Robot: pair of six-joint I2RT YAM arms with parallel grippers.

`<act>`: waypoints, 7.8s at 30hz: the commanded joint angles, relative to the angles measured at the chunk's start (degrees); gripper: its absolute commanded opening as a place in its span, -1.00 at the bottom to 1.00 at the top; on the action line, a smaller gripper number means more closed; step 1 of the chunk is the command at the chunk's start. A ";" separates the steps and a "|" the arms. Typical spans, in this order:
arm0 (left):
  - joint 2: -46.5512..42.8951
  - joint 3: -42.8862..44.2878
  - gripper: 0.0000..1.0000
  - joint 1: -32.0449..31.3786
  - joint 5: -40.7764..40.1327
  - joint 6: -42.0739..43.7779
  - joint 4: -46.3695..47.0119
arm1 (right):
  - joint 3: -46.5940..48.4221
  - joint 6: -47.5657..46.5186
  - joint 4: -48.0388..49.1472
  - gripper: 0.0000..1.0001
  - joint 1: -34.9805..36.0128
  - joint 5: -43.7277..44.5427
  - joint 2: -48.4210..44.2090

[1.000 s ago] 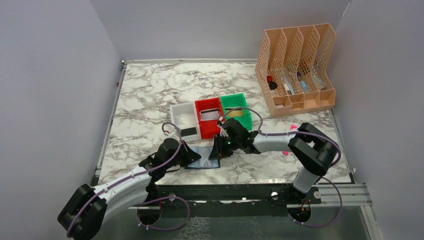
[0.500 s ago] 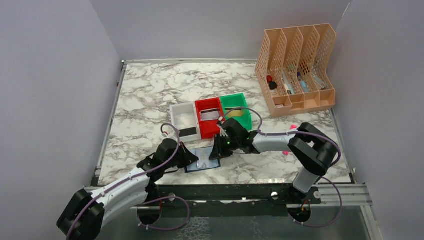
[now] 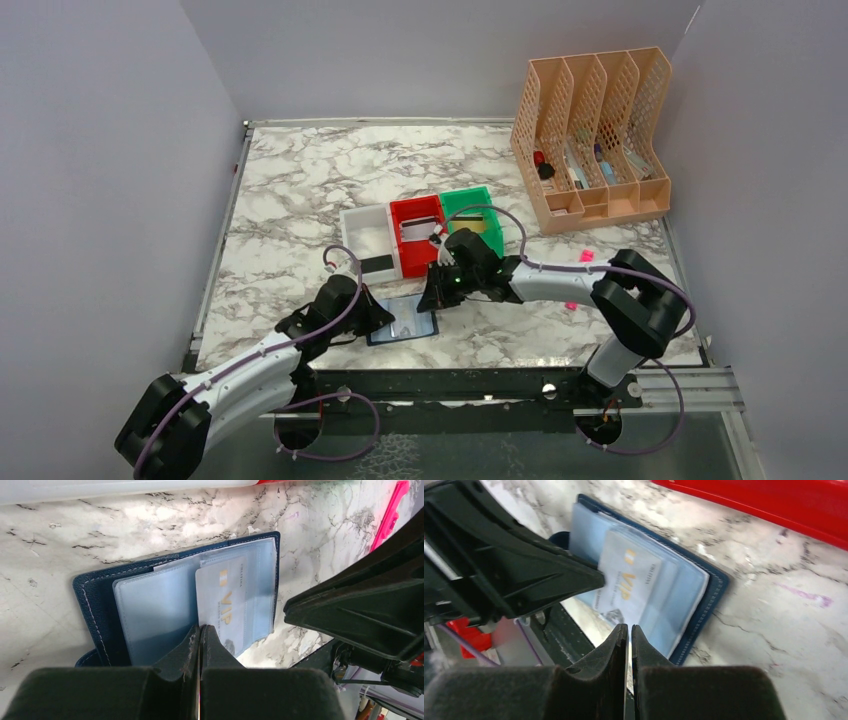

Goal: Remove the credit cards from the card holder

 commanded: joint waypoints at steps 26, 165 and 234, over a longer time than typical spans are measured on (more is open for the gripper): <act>-2.55 2.80 -1.00 0.52 -5.76 4.73 -9.51 | 0.65 0.33 -6.86 -0.71 1.42 10.64 9.37; -16.27 0.92 -0.05 3.57 -5.80 -1.86 -6.90 | 2.62 2.99 -1.08 -0.57 1.42 1.07 14.76; -16.63 -4.52 -1.00 3.95 1.46 -0.99 -5.35 | 4.67 1.55 -8.74 -0.60 1.40 10.11 11.76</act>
